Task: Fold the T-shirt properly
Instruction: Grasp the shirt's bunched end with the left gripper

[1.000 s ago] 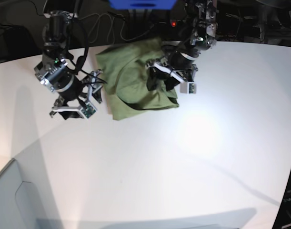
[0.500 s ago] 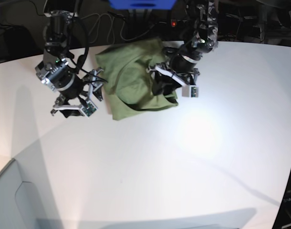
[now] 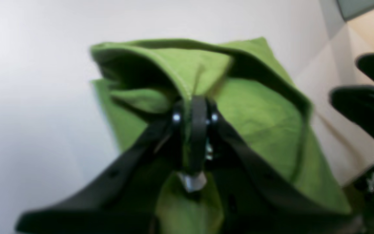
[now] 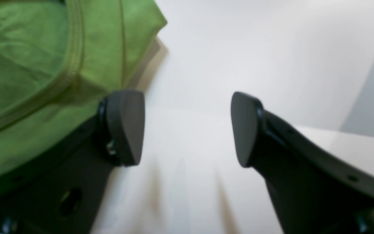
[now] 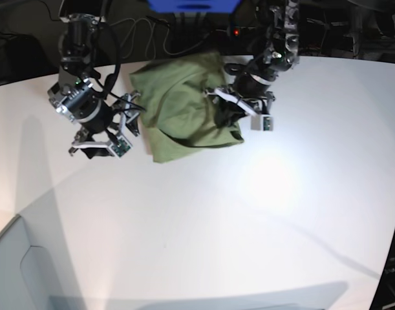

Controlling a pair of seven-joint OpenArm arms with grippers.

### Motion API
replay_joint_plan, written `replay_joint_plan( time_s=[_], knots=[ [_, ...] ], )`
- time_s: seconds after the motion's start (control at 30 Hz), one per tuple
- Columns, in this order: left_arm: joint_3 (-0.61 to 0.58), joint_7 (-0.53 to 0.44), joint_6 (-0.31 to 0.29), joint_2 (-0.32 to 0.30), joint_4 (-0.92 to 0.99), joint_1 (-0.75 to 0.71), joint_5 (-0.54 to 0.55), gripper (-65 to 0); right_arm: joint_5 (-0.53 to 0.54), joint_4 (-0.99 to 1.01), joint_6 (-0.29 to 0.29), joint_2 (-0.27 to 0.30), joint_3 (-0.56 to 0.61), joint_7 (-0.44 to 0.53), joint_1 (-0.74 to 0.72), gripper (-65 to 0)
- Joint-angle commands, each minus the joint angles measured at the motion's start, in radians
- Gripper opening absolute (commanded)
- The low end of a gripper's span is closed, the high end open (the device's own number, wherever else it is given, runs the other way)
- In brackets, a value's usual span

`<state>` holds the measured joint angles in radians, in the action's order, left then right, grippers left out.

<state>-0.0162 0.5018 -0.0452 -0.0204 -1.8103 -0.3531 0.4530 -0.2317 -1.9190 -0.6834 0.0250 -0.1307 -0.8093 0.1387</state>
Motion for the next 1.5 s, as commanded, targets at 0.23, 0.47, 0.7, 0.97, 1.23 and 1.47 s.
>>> replay_joint_plan(
  time_s=[0.23,0.47,0.7,0.97,1.23,1.47],
  knots=[
    [0.077,-0.021,-0.012,-0.006,-0.058,-0.021,0.01,-65.0,0.01,-0.017,-0.015,0.0,-0.001,0.02,-0.006,-25.0],
    [0.074,-0.021,-0.015,-0.006,-0.021,-0.039,0.008,-65.0,0.01,-0.017,-0.015,-0.001,0.003,0.02,-0.006,-25.0],
    [0.077,-0.019,-0.009,-0.006,-0.013,-0.065,0.008,-52.0,0.01,-0.017,-0.015,0.0,0.003,0.02,-0.007,-25.0],
    [0.077,-0.019,-0.009,-0.006,-0.079,-0.116,0.01,-39.8,0.01,-0.017,-0.015,0.002,0.003,0.02,-0.012,-25.0],
    [0.072,-0.019,-0.009,-0.003,-0.012,-0.131,0.01,-39.3,0.012,-0.017,-0.015,0.0,0.004,0.02,-0.012,-25.0],
    [0.071,-0.019,-0.011,0.004,-0.007,-0.131,0.01,-33.5,0.012,-0.017,-0.015,0.002,0.004,0.02,-0.012,-25.0]
  ],
)
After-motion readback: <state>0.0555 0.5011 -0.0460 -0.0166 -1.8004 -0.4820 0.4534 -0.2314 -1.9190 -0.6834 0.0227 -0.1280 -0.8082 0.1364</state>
